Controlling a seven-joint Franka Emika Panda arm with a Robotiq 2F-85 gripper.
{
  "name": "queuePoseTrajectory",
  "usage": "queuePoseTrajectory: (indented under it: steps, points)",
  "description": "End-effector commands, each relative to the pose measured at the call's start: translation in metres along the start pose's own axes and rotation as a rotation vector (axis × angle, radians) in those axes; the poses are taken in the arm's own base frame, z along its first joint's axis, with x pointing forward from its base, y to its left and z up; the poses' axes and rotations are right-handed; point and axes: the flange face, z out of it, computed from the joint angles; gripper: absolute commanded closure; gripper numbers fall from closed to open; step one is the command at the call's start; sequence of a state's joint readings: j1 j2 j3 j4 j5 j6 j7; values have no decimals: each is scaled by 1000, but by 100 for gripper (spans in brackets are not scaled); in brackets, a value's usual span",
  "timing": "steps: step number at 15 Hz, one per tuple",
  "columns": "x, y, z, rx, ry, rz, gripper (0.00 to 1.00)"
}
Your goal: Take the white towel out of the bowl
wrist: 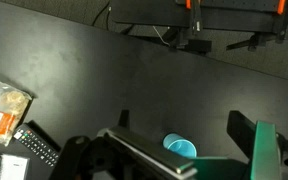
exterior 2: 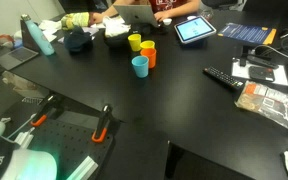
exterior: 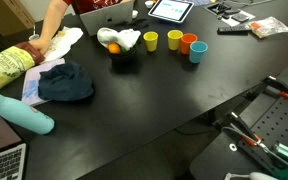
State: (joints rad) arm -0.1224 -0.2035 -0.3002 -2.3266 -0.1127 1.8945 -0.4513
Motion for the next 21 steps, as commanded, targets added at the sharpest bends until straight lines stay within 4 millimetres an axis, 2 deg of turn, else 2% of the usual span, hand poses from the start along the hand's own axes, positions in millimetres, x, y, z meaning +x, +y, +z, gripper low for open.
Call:
queuePoseTrajectory:
  steps: [1,5,7,8,10,13,15,21]
  points:
    - [0,0,-2,-1,1,0,0]
    - [1,1,-4,-3,6,1,0]
    - [37,-12,26,24,-58,-127,0]
    - [61,-29,43,28,-56,-189,0]
    - [92,-59,60,36,-64,-296,0]
    - [153,-106,88,-2,-134,-455,0]
    - [194,-129,90,-59,-132,-553,0]
    - [316,-170,74,-71,181,-750,0]
